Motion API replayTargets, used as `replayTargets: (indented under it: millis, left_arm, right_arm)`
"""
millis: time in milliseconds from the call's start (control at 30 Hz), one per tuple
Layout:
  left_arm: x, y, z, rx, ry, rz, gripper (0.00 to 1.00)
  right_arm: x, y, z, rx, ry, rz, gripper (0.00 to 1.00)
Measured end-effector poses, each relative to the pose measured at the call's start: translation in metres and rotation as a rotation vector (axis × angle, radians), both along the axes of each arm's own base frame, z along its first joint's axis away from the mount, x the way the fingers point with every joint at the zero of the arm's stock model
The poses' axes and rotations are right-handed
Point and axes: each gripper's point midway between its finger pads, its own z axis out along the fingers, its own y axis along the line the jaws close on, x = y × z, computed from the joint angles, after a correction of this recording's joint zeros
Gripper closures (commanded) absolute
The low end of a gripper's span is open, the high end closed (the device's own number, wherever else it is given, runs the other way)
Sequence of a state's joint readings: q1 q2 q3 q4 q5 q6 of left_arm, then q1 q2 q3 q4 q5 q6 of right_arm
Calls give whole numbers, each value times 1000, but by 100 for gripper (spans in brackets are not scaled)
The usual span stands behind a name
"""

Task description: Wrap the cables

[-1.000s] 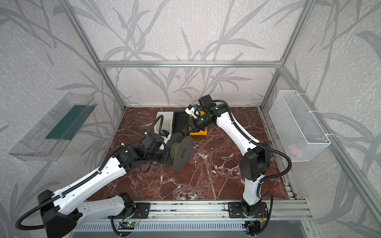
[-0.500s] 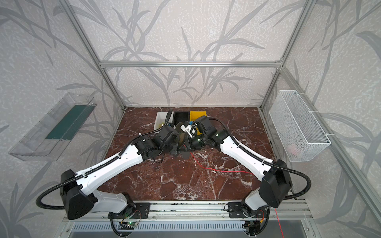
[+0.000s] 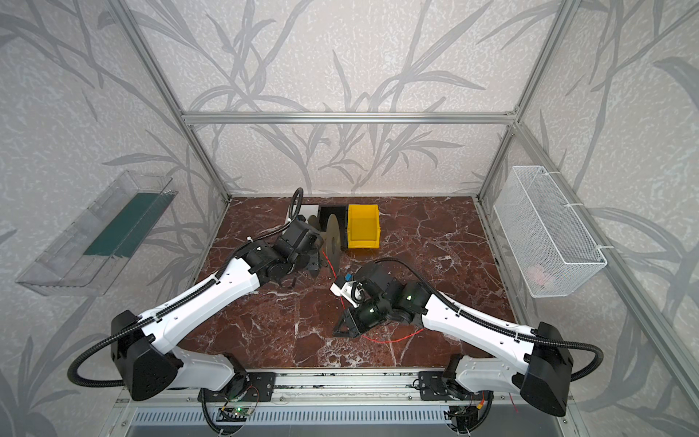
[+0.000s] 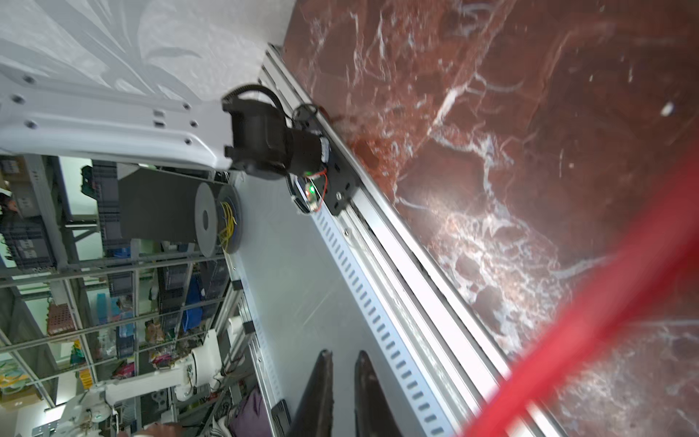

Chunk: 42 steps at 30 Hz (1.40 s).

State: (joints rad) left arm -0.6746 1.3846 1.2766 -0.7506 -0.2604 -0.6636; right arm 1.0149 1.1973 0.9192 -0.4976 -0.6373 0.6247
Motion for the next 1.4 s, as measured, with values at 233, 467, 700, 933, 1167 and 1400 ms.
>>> replayTargets:
  millis: [233, 467, 700, 933, 1167, 1400]
  left_arm:
    - [9, 35, 13, -258, 16, 85, 100]
    - [-11, 40, 32, -596, 90, 10, 100]
    - [-25, 61, 67, -724, 34, -20, 100]
    - [-45, 82, 85, -820, -6, -19, 100]
    - [-67, 82, 100, -877, -86, -101, 100]
    - [-102, 56, 102, -789, -148, -311, 100]
  right_arm:
    - [-27, -19, -23, -32, -58, 24, 100]
    - [-11, -25, -81, -124, -73, -63, 100]
    - [-16, -25, -117, -222, -24, -15, 98]
    - [10, -46, -129, -274, 1, -64, 100]
    - [91, -82, -101, -257, 33, -260, 100]
    - [180, -98, -77, -278, 24, -365, 100]
